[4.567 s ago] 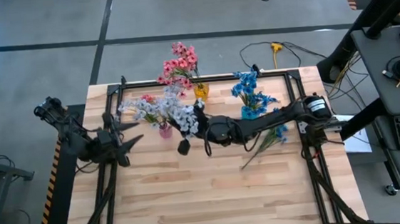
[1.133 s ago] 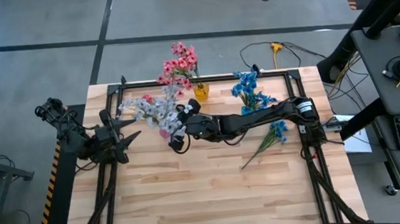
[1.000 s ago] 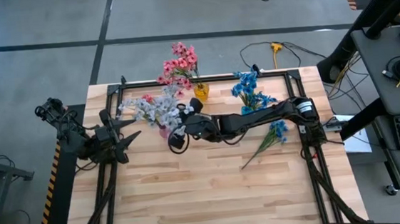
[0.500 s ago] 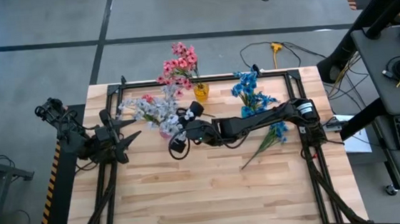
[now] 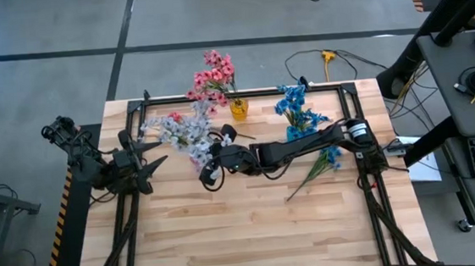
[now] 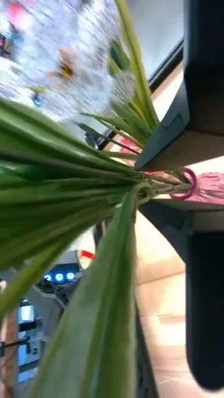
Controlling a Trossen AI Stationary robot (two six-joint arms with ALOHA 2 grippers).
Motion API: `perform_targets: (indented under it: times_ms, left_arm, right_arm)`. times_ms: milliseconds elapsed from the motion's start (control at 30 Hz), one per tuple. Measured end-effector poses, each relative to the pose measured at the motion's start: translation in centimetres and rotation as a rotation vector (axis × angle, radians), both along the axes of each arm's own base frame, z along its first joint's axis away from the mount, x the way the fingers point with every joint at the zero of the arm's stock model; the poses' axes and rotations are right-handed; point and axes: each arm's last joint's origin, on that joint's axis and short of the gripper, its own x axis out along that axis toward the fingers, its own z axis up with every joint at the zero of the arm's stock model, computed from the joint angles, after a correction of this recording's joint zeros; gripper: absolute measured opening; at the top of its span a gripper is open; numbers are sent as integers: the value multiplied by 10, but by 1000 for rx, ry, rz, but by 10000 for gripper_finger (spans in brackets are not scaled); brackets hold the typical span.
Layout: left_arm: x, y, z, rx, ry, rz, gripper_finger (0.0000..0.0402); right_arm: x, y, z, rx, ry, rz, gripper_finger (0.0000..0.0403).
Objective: Sort flowers into vase by color
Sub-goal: Put the white flowers into the purple vase
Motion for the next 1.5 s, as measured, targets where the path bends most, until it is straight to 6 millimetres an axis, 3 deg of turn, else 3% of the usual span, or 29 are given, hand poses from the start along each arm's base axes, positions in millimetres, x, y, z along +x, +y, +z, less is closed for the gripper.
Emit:
perform_targets:
  times_ms: [300,1500]
  left_arm:
    - [0,0,0,-5,-5,0,187]
    - [0,0,0,-3,-3,1,187]
  right_arm:
    - [1,-2,4,-12,-26,-5,29]
    - [3,-25,1,32,-30,16,27]
